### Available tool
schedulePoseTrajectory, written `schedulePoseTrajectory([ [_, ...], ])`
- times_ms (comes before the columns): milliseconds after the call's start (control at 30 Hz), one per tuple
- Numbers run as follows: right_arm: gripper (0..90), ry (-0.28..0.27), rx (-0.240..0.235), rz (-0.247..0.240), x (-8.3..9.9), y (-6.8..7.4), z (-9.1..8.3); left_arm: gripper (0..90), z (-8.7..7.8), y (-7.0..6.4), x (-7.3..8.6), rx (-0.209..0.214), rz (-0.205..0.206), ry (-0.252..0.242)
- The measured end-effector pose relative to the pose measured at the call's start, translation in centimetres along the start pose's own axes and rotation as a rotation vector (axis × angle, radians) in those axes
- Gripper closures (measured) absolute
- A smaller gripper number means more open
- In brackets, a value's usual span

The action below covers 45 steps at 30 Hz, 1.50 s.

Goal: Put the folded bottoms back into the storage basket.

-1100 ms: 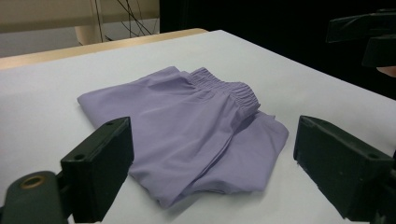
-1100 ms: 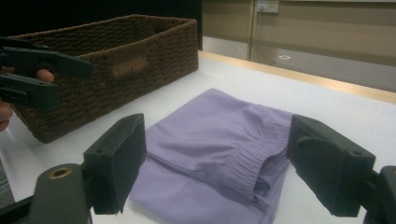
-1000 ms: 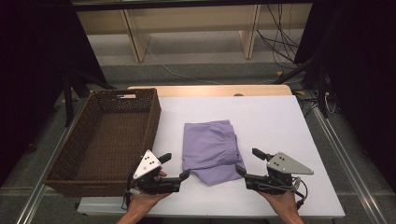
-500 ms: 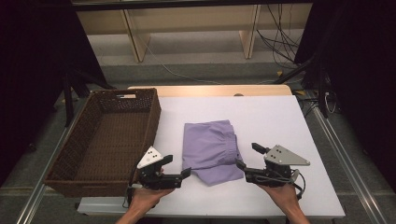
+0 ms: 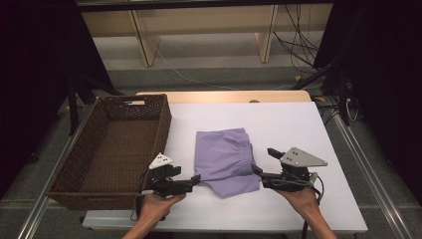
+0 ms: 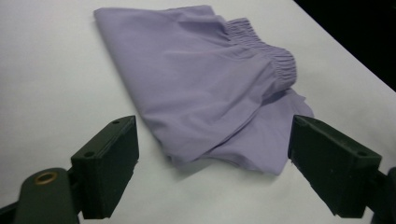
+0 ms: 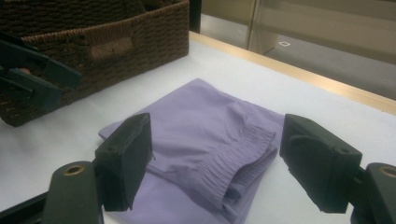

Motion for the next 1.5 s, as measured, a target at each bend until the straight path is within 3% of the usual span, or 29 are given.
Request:
schedulePoseTrajectory([
  [300,26.5,0.038,0.001,-0.001,-0.3,-0.9,1.4,20.3,1.5,0.0,0.1,-0.006,-0.065,0.091],
  [533,26.5,0.067,0.007,0.015,-0.6,-1.6,2.1,21.8,2.6,-0.4,0.2,-0.039,-0.035,0.132],
  [933,26.1,0.133,0.021,0.061,-0.4,-3.4,3.6,31.9,4.4,0.6,0.1,-0.078,-0.058,0.173],
  [1500,26.1,0.173,0.032,0.079,-0.2,-4.6,5.2,48.0,6.0,1.4,0.2,-0.058,-0.113,0.213],
])
Point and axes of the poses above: each handheld gripper's, and its own axes: z roughly forward along the jaws, x roughly out of its underside, y roughly to its left, the point moved 3 cm from there along z, roughly forward along the jaws, and after that the axes turned 5 degrees about -x, right-handed, at the moved point
